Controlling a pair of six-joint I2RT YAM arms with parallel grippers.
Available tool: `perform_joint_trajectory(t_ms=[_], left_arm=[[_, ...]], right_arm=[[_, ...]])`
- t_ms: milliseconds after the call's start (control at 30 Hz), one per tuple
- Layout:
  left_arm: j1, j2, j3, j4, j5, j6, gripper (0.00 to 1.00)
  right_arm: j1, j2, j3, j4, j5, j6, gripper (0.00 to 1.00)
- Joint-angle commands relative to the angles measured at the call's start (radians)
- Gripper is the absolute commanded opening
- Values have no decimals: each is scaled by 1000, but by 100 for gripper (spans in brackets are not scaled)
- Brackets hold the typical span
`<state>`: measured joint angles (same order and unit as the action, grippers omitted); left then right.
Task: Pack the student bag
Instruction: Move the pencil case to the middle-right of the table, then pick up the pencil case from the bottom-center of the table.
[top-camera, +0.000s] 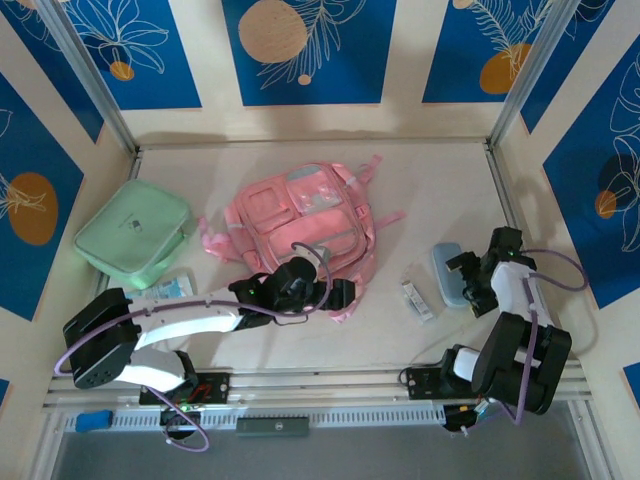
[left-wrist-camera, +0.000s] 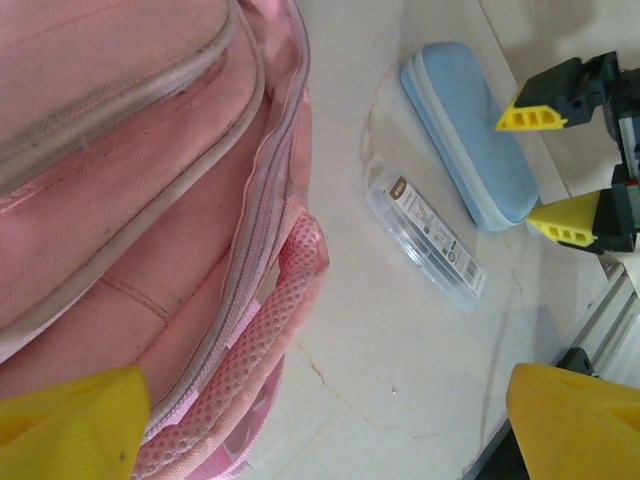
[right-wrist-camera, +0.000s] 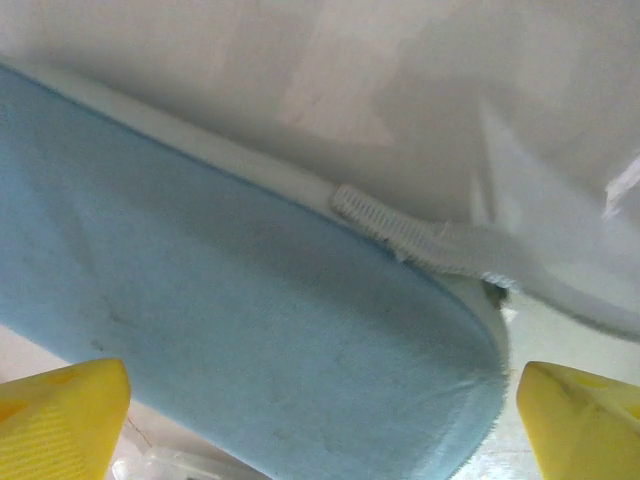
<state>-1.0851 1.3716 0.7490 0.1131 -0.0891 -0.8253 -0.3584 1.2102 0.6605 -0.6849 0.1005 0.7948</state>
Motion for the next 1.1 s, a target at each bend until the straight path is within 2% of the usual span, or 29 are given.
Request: perform_joint_trajectory(t_ms=[0,167,267,400,467,600,733,967,1067], left_arm=[[-7,-21,23,-13,-45,32,95],[-4,-49,15,-37,-65,37,98],[-4,-51,9,-44,-70,30,99],[-5,-72,-12,-47,-72,16,100],[-4,-81,-24,-47,-81,15,100],[-3,-87,-28,-49,-90,17,99],[-1,-62,-4,-49,-93,36,99],[8,-14,46,-64,-84,49,100],[10,-18,44,-66,-85,47,99]], right_arm=[[62,13,-6,38,-34,49,99],[208,49,9,145,-104,114,99],[293,137,106,128,-63,81,99],[340,202,205,73,-73,-19,99],[316,188,202,61,-81,-60,99],[203,162,168,59,-177,-133,99],[176,216,192,52,-187,-206,99],[325,321,292,28,-4,-225,99],[366,396,370,-34,116,-211,99]])
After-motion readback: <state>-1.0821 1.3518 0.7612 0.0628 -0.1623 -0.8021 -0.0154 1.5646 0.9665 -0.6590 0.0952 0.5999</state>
